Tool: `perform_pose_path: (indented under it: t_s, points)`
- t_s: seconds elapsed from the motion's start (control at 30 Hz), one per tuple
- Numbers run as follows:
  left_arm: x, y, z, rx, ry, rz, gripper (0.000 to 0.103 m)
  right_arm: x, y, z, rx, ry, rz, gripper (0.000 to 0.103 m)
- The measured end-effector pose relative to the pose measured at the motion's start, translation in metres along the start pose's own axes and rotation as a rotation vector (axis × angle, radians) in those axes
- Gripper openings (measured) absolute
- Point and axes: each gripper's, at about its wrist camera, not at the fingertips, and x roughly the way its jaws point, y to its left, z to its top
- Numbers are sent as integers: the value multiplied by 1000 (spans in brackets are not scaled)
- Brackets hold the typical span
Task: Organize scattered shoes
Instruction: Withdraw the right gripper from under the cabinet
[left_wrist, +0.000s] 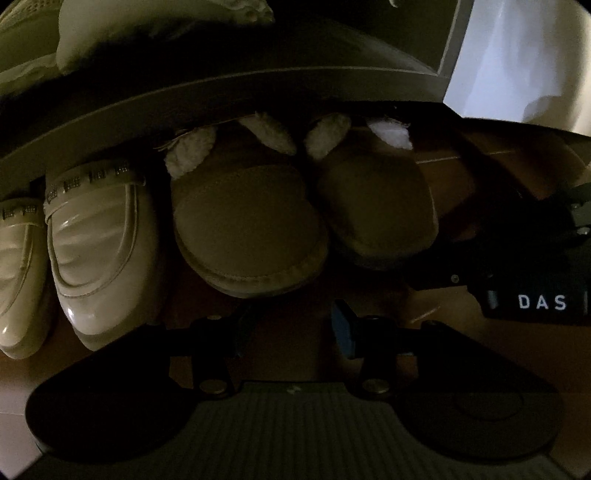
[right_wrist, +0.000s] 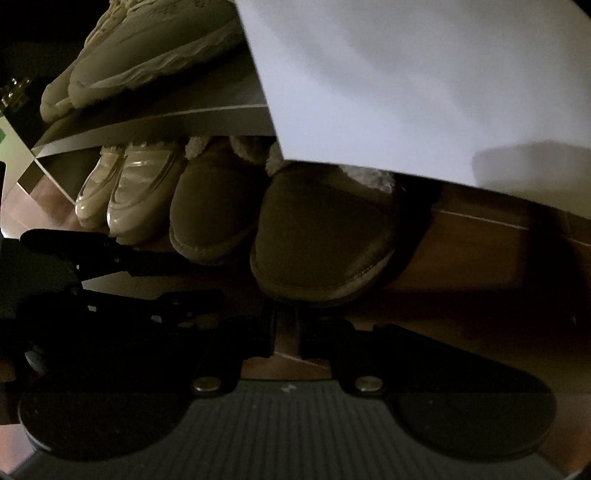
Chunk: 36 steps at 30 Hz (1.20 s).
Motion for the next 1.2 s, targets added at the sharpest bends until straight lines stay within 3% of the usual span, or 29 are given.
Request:
perform_pose_path:
  t_s: [0.13, 0.27, 0.3, 0.33, 0.43, 0.57, 0.67, 0.8, 1.03, 1.2]
  points:
    - [-9, -12, -7, -26, -11, 66, 52, -6, 3, -4, -17, -21, -23, 9]
    - [-58, -15, -22, -162, 57, 136, 55, -38, 6, -10, 77, -28, -12, 11]
    - [-67, -17, -23, -181, 75, 141, 56, -54, 9, -13, 112, -28, -5, 14]
    - [-75, -19, -24, -191, 91, 144, 59, -70, 16, -17, 114, -25, -17, 25]
    - [-153, -16, -28, -207, 178, 153, 64, -122, 37, -30, 120, -9, -59, 43]
    - [-238, -23, -21, -161, 215, 194, 74, -184, 63, -32, 141, 58, -86, 52]
    - [-314, -20, -7, -176, 205, 209, 76, -234, 83, -15, 164, 42, -107, 62]
    - [-379, -12, 19, -234, 221, 210, 86, -294, 112, 22, 192, -8, -101, 73]
    - [-464, 7, 60, -290, 230, 204, 86, -367, 155, 81, 158, -37, -109, 82]
    - [-517, 18, 89, -293, 265, 174, 87, -433, 176, 116, 265, -69, -173, 94]
